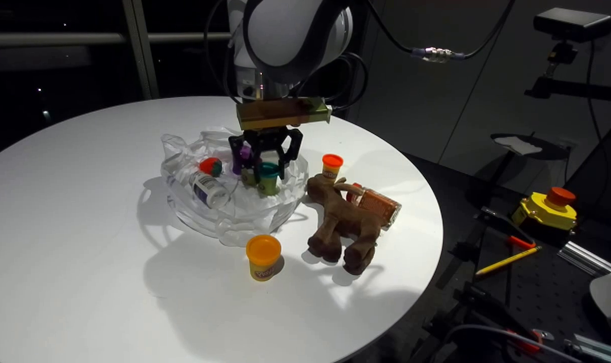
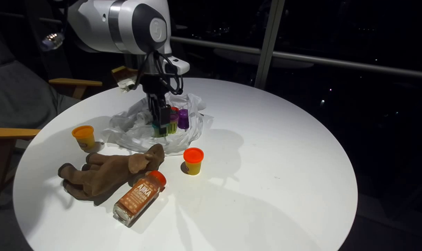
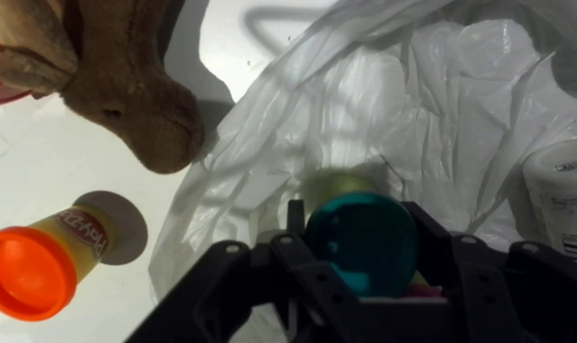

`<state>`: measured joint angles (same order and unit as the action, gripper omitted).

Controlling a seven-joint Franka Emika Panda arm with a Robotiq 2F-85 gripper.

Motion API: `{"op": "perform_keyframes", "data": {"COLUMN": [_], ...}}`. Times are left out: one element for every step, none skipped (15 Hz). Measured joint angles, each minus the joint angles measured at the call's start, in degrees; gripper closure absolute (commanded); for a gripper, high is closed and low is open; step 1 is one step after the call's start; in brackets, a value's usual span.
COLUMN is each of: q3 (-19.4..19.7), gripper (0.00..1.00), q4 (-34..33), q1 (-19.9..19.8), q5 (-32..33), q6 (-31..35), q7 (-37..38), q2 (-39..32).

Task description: Remove all the contents from the white plastic bag and put them on the table

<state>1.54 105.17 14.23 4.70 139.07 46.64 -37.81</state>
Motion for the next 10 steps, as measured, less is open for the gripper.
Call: {"op": "perform_keyframes", "data": {"q3": [0.0,0.0,0.0,0.0,0.1,0.4,0.8,1.3,1.8,2.3], "gripper": [0.73,0.73,0.73,0.73,0.73,0.73,0.73,0.73,0.73,0.73], "q4": [0.2,0.5,1.0,1.8,2.8,3.9,4.9,5.8,6.3,6.5], "q1": [0.0,0.0,0.0,0.0,0.0,-0.1,-0.4,-1.0,-1.8,-2.8], "q5": [-0.1,-0.2,-0.4,-0.8,-1.0,-1.2,-1.6,-1.8,-2.1,-2.4], "q6": [0.0,0.0,0.0,-0.1,-0.1,-0.3,-0.4,-0.7,-1.2,-1.8], "q7": [0.0,0.0,0.0,0.0,0.1,0.3,0.5,0.7,0.9,0.9], "q2": [0.5,1.1,2.2,3.7,5.6,7.8,10.0,12.2,14.0,15.3]}}
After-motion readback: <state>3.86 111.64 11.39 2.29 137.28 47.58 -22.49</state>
